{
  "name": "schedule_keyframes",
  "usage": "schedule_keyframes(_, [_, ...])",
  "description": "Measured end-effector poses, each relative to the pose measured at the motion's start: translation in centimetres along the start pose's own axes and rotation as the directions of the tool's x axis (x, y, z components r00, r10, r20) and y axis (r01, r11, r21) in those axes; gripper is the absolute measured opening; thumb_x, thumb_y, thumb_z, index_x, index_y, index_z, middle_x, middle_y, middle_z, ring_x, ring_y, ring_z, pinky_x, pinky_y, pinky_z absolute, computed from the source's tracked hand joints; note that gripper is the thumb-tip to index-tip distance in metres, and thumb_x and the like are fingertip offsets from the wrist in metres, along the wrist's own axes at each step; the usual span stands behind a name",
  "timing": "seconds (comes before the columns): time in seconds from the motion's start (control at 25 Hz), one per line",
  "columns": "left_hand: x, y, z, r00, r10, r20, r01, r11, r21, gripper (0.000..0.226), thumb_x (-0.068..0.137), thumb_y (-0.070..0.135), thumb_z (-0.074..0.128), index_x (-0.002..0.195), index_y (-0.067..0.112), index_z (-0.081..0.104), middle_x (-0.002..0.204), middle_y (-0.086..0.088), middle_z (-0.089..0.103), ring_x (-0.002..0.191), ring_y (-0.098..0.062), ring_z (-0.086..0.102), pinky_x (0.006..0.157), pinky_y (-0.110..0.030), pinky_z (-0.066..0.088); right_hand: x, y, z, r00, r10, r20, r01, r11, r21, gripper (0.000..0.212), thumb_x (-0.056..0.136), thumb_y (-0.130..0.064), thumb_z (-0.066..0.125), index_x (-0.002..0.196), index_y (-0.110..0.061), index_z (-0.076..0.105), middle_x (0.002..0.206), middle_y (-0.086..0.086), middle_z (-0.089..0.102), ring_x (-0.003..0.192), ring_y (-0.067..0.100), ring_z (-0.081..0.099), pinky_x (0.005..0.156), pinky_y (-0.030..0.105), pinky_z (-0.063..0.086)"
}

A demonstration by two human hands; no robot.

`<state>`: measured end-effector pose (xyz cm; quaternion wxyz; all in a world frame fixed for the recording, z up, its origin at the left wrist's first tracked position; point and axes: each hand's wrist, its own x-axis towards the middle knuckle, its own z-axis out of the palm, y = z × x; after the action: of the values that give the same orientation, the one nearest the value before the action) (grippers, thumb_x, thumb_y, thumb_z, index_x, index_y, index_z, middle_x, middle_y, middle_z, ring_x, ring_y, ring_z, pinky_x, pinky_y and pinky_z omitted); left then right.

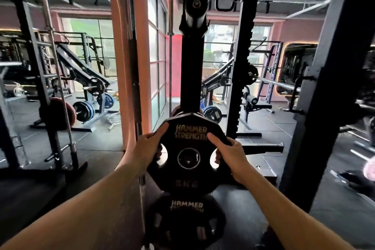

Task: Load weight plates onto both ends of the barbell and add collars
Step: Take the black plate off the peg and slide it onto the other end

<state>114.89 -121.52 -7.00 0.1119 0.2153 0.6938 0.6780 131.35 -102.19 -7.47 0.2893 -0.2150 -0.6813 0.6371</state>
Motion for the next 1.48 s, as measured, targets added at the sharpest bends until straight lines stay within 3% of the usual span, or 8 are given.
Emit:
schedule_keyframes(0.16, [-5.8,0.1,-0.1,0.997,0.068,0.027,-0.069,0.997,0.029,0.085,0.059,0.091,0.066,0.046,0.01,0.045,0.047,-0.021,0.046,0.041,-0.028,0.045,0.05,-0.037,0.041,-7.3,-1.1,-0.5,0.992,-0.058,-0.116,0.048,0.995,-0.086,0.068,0.052,-0.069,0.086,0.065,-0.006,0.066,0.049,0.007,0.05,0.038,0.018,0.046,0.041,0.029,0.039])
schedule_keyframes(0.28, [-9.1,1.5,1.4,0.991,0.122,0.053,-0.123,0.992,0.015,0.076,0.052,0.094,0.066,0.042,0.021,0.043,0.044,-0.012,0.045,0.042,-0.024,0.043,0.051,-0.037,0.038,-11.6,-1.9,-2.4,0.976,-0.098,-0.193,0.079,0.991,-0.106,0.05,0.056,-0.067,0.084,0.052,-0.02,0.065,0.045,0.004,0.051,0.036,0.017,0.046,0.039,0.028,0.039])
schedule_keyframes(0.44, [-12.6,4.5,5.5,0.973,0.191,0.131,-0.189,0.982,-0.03,0.085,0.045,0.097,0.063,0.053,0.014,0.048,0.049,-0.01,0.046,0.042,-0.022,0.042,0.049,-0.033,0.037,-16.4,-4.7,-7.0,0.933,-0.156,-0.326,0.111,0.982,-0.151,0.051,0.051,-0.073,0.083,0.052,-0.024,0.069,0.043,0.003,0.053,0.035,0.018,0.048,0.038,0.024,0.04])
schedule_keyframes(0.76, [-20.8,9.5,19.3,0.897,0.302,0.322,-0.256,0.95,-0.176,0.079,0.044,0.096,0.065,0.04,0.021,0.041,0.04,-0.001,0.043,0.034,-0.019,0.04,0.039,-0.025,0.034,-26.0,-7.7,-21.2,0.779,-0.27,-0.566,0.141,0.955,-0.262,0.07,0.044,-0.081,0.081,0.046,-0.016,0.056,0.041,0.011,0.051,0.034,0.024,0.049,0.04,0.028,0.041])
schedule_keyframes(0.96, [-26.8,11.9,29.8,0.862,0.313,0.398,-0.243,0.945,-0.216,0.084,0.04,0.098,0.064,0.051,0.017,0.044,0.045,-0.006,0.042,0.036,-0.019,0.039,0.04,-0.026,0.033,-31.0,-8.9,-32.2,0.697,-0.301,-0.651,0.142,0.948,-0.286,0.081,0.041,-0.082,0.082,0.06,-0.005,0.07,0.046,0.012,0.058,0.036,0.02,0.052,0.038,0.024,0.041])
schedule_keyframes(1.12, [-31.9,14.0,39.7,0.824,0.333,0.459,-0.252,0.94,-0.231,0.085,0.041,0.098,0.064,0.055,0.016,0.047,0.046,-0.006,0.044,0.036,-0.02,0.042,0.039,-0.025,0.035,-34.1,-9.8,-42.7,0.623,-0.346,-0.701,0.164,0.935,-0.315,0.072,0.038,-0.082,0.082,0.056,-0.014,0.071,0.043,0.005,0.058,0.034,0.016,0.051,0.035,0.019,0.04])
schedule_keyframes(1.28, [-35.4,15.8,48.9,0.83,0.323,0.455,-0.241,0.943,-0.231,0.086,0.045,0.096,0.066,0.062,0.013,0.053,0.045,-0.004,0.042,0.036,-0.02,0.041,0.037,-0.026,0.036,-35.1,-10.6,-52.7,0.628,-0.343,-0.699,0.187,0.938,-0.293,0.068,0.04,-0.078,0.085,0.048,-0.014,0.065,0.043,0.008,0.059,0.035,0.02,0.056,0.036,0.023,0.043])
schedule_keyframes(1.48, [-37.5,17.5,57.0,0.88,0.273,0.389,-0.203,0.956,-0.211,0.079,0.044,0.093,0.072,0.055,0.02,0.045,0.046,-0.002,0.038,0.036,-0.019,0.037,0.041,-0.029,0.035,-33.2,-11.0,-62.2,0.729,-0.32,-0.606,0.202,0.945,-0.257,0.105,0.047,-0.078,0.084,0.068,0.021,0.055,0.054,0.039,0.053,0.039,0.036,0.05,0.046,0.037,0.044])
